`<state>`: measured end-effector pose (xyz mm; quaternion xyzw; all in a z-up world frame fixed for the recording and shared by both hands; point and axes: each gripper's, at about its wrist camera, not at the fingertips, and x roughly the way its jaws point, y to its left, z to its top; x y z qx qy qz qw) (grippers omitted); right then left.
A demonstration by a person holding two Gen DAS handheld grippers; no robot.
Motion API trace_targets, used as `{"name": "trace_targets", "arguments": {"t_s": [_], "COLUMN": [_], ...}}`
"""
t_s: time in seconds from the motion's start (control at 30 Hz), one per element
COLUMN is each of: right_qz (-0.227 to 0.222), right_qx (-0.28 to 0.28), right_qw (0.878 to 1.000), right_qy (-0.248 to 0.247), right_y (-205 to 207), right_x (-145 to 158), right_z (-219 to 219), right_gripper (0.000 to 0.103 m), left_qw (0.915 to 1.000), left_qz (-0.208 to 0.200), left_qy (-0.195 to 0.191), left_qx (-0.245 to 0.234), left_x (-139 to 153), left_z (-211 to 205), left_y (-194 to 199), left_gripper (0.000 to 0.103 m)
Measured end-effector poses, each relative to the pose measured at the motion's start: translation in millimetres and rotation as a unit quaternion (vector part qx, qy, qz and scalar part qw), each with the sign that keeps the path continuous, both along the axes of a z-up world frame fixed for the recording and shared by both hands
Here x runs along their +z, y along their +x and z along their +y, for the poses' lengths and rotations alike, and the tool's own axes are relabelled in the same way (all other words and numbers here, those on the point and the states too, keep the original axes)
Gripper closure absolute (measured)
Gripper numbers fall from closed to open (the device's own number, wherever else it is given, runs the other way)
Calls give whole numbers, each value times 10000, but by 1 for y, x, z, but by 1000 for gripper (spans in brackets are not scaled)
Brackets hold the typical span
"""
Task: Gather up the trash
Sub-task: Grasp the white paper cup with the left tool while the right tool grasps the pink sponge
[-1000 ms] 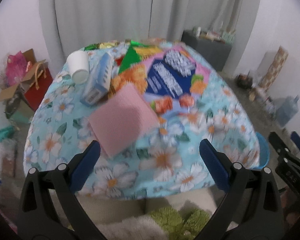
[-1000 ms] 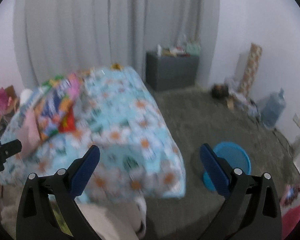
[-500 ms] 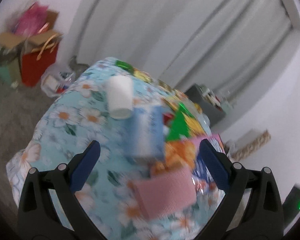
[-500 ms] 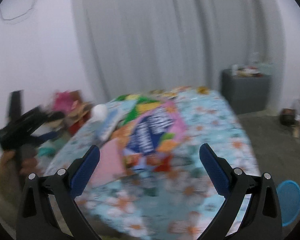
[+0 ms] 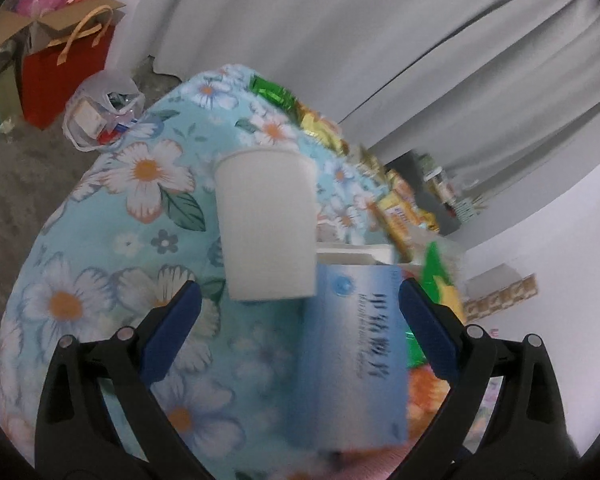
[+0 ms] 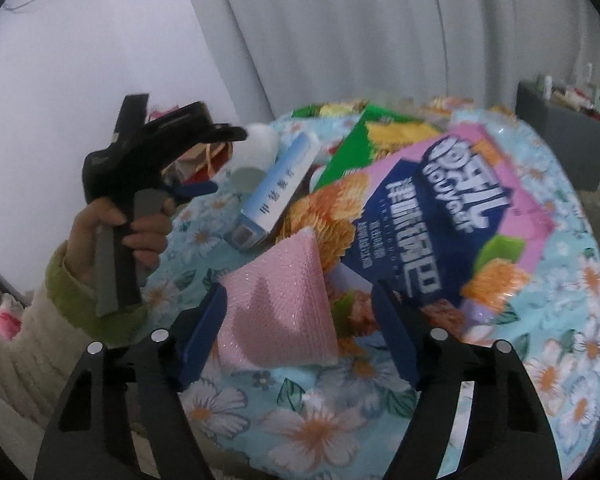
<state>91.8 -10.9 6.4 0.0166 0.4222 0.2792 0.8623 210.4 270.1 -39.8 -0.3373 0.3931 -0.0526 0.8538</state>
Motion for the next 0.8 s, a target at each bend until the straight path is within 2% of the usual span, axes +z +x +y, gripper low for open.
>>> {"name": "trace_targets", "arguments": {"t_s": [0.17,0.2,0.43,0.8], "right_qz": [188,204,286,-20], "right_qx": [69,90,239,448], "right_qw": [9997,9995,9984,9980], "right_qy": [-171,-205,-414,-444], "right_y": [10,13,13,-1], "right_x": [-10,-11,-17,0], "right_z": [10,13,23,25], "right_gripper": [35,36,54,73], "left_qw": [9994,9994,9994,9999], "left_qz": [333,350,326,29], "left_qy": [-10,-12,-98,3], "left_qx": [-69,-51,67,161], "left_x": [-21,-23,-30,-17], "left_z": [-2,-2,4,6], "left_y": [17,18,21,2], "left_gripper": [30,32,49,50]}}
